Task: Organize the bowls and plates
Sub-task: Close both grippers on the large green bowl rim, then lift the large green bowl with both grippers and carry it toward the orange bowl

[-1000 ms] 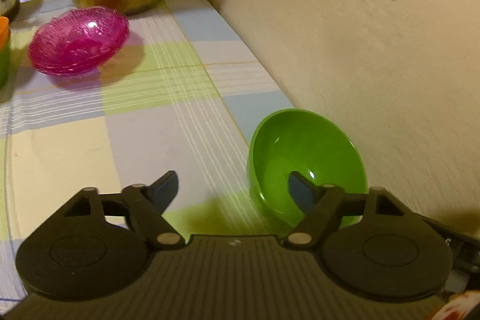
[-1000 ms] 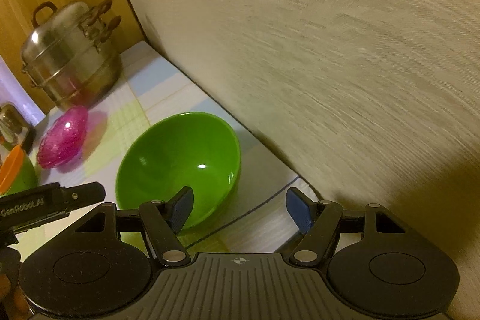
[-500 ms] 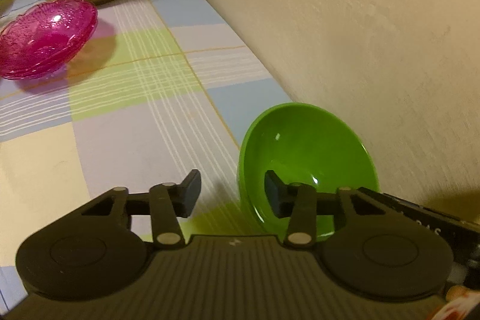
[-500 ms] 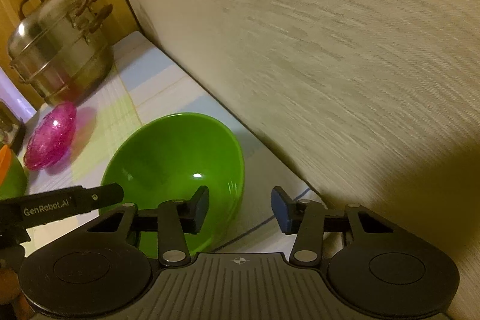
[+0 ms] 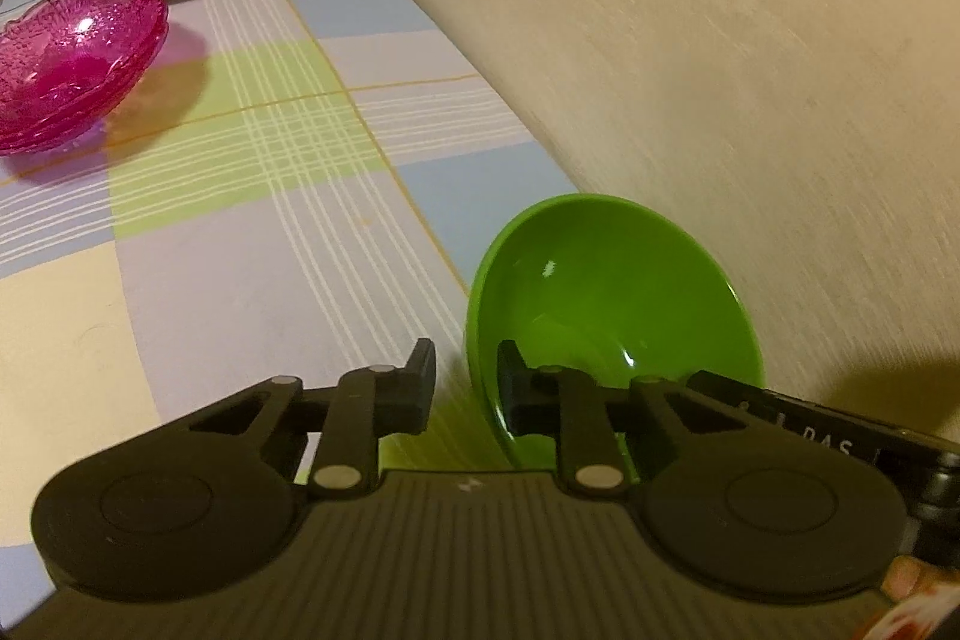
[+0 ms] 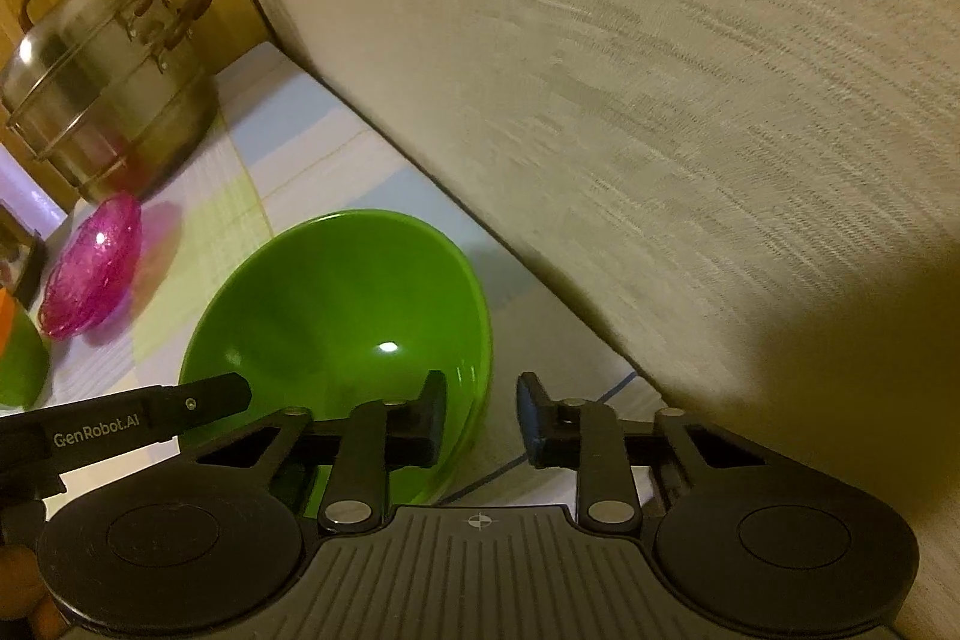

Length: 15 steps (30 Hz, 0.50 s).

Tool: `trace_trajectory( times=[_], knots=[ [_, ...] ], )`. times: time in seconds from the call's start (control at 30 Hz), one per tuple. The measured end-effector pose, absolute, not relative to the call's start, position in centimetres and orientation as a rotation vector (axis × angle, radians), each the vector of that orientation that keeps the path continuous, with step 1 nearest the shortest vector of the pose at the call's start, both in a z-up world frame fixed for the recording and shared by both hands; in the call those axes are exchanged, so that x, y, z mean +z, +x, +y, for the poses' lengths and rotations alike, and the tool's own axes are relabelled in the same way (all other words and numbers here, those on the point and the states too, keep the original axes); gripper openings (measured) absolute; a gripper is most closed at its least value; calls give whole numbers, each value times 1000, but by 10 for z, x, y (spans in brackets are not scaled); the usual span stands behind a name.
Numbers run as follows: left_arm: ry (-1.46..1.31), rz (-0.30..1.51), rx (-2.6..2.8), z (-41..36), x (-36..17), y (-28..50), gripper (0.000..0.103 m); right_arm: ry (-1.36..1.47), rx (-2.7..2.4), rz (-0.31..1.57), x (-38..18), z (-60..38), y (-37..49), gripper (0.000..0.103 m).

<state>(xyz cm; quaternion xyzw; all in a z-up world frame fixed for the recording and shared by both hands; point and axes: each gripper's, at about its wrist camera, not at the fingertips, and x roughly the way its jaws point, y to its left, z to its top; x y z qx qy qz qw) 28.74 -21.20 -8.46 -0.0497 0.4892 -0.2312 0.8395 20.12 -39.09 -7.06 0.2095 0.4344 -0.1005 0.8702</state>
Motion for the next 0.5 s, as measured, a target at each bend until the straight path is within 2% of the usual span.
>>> trace_trajectory(
  times=[0.13, 0.5],
  knots=[
    [-95, 1032, -497, -217, -83, 286, 11, 433, -208, 908, -72, -389, 203, 13],
    [-108, 1018, -478, -205, -71, 272, 11, 432, -193, 903, -62, -383, 197, 12]
  ],
)
